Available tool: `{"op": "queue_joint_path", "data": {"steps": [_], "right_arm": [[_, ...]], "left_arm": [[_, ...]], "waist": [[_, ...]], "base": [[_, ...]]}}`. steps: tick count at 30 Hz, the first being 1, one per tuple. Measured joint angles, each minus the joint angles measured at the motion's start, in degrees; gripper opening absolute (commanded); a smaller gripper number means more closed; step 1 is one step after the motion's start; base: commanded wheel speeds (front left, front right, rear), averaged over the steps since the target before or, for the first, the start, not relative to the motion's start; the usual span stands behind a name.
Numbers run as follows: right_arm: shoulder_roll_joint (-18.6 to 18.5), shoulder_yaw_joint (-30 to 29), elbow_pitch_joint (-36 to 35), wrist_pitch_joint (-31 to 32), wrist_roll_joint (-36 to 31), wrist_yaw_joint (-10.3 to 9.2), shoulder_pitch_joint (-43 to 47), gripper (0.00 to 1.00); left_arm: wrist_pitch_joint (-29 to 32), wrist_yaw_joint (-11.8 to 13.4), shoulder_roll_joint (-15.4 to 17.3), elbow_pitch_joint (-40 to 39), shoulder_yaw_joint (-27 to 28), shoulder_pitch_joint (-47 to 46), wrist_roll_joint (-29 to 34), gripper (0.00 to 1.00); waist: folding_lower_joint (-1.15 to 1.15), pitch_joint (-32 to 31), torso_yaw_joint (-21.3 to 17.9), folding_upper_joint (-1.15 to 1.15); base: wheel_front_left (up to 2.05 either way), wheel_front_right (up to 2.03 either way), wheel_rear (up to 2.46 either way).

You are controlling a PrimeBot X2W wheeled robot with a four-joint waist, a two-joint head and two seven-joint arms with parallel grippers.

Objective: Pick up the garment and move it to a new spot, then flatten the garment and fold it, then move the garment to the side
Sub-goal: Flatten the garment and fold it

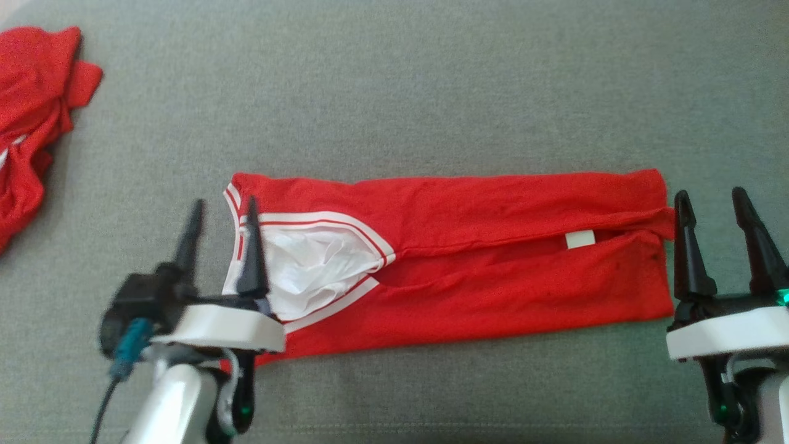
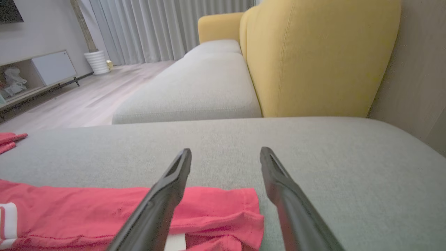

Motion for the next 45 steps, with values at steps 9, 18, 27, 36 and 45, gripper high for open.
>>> {"op": "queue_joint_path", "data": {"steps": [9, 18, 27, 36, 45], "right_arm": [[0.2, 2.8, -2.4, -1.1, -0.8, 0.0, 2.1, 1.0], [0.2, 3.7, -2.5, -1.2, -1.0, 0.0, 5.7, 1.0], [0.1, 3.7, -2.4, -1.3, -0.9, 0.0, 5.6, 1.0], [-0.1, 3.6, -0.8, -1.3, -0.3, 0.0, 5.5, 1.0], [-1.7, 1.5, 15.0, -1.3, 2.2, 0.0, -4.7, 1.0]], "left_arm": [[-0.3, -0.7, -1.0, -3.2, 5.6, 4.8, 7.6, 1.0], [-0.3, -2.2, -1.0, -0.7, 6.1, 7.4, 9.6, 1.0], [-0.3, -3.6, -1.1, 0.5, 6.7, 7.4, 10.6, 1.0], [-0.3, -4.1, -1.8, 0.5, 7.3, 7.3, 10.8, 1.0], [-0.3, -5.2, -3.0, 0.7, 7.3, 5.2, 11.4, 1.0]], "waist": [[0.0, -3.9, -0.8, 0.0], [0.0, -6.1, -1.2, 0.0], [0.0, -5.8, -0.9, 0.0], [0.0, -5.1, -0.9, 0.0], [0.0, -1.8, -0.9, 0.0]], "base": [[0.0, 0.0, 0.0], [0.0, 0.0, 0.0], [0.0, 0.0, 0.0], [0.0, 0.0, 0.0], [0.0, 0.0, 0.0]]}}
